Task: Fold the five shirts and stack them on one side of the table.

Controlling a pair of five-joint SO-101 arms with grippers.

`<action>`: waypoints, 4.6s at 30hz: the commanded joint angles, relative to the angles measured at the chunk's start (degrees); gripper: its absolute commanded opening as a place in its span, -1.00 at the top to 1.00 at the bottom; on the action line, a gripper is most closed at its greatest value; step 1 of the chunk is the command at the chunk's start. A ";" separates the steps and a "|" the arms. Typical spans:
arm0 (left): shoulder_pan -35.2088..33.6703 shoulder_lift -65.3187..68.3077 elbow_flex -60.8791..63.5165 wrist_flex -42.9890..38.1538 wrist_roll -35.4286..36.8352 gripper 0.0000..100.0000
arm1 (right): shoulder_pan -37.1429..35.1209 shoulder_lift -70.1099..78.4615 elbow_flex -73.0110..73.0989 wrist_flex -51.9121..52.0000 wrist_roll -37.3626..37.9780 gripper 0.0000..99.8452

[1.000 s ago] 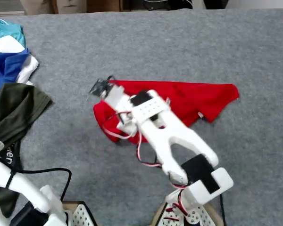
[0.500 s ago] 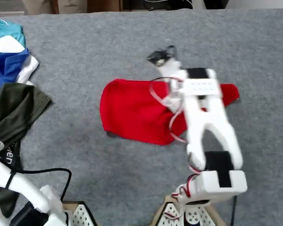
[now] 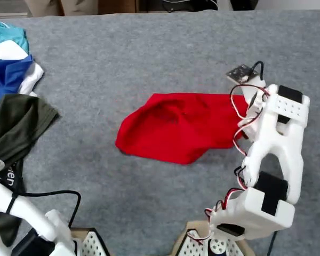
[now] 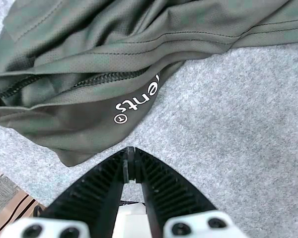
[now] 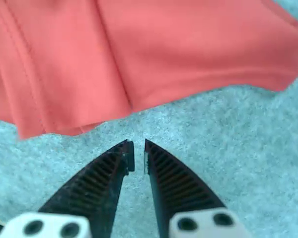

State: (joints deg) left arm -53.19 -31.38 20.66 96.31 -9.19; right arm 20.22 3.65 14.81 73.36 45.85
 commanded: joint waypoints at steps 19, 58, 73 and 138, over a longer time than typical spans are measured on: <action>0.00 -1.19 -1.93 -0.44 -0.53 0.96 | -18.68 -13.32 11.47 7.21 -3.34 0.46; -0.44 -1.19 -2.29 -0.26 -0.53 0.96 | -16.48 -16.48 10.07 5.01 -4.75 0.54; -0.53 -1.19 -2.37 -0.18 -0.53 0.96 | -13.41 -4.88 11.38 -4.13 -6.51 0.60; 60.40 24.04 2.55 -23.47 31.21 0.34 | -5.76 -11.74 -3.65 -23.91 -21.19 0.99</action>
State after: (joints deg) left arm 3.78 -9.49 24.88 75.91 21.58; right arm 12.57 -4.70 7.69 56.75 27.38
